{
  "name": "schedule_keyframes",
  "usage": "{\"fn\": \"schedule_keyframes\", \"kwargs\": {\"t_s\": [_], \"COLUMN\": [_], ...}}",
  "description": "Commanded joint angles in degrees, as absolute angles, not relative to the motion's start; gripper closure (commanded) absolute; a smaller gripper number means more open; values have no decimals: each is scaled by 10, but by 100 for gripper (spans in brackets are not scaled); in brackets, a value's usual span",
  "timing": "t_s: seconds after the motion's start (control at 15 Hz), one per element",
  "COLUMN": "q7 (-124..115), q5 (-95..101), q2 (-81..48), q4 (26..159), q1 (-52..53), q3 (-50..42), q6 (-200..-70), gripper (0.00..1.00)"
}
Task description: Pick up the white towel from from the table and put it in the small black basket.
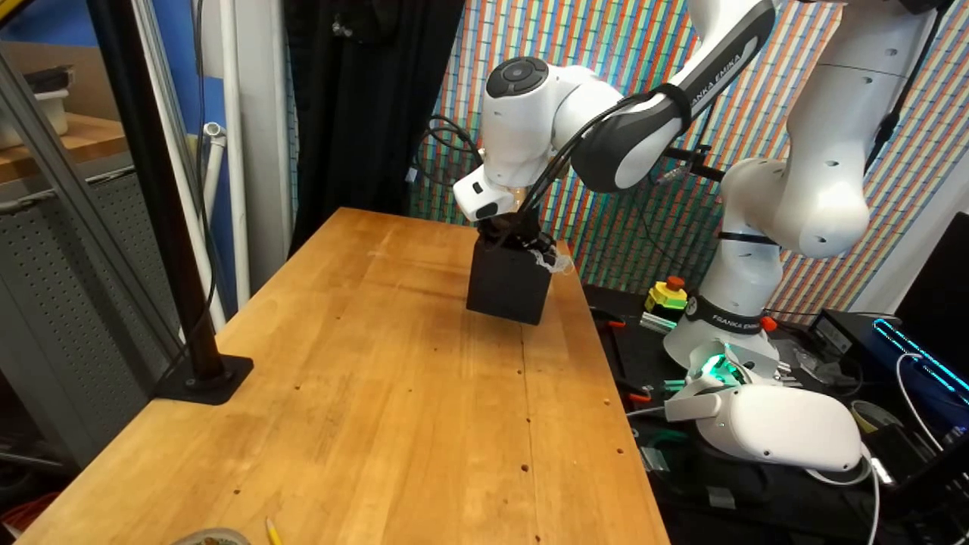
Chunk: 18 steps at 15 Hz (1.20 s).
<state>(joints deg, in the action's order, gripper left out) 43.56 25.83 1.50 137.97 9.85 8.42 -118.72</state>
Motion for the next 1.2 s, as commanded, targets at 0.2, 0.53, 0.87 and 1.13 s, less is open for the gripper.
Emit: {"fn": "schedule_keyframes", "kwargs": {"t_s": [0.2,0.53,0.87,1.13], "q7": [520,538,526,532], "q5": [118,17,5,3], "q2": [3,-1,19,59], "q4": [1330,1301,1285,1276], "q1": [100,113,115,106], "q3": [89,106,111,98], "q6": [-1134,-1086,-1091,-1091], "gripper": [96,96,96,95]}}
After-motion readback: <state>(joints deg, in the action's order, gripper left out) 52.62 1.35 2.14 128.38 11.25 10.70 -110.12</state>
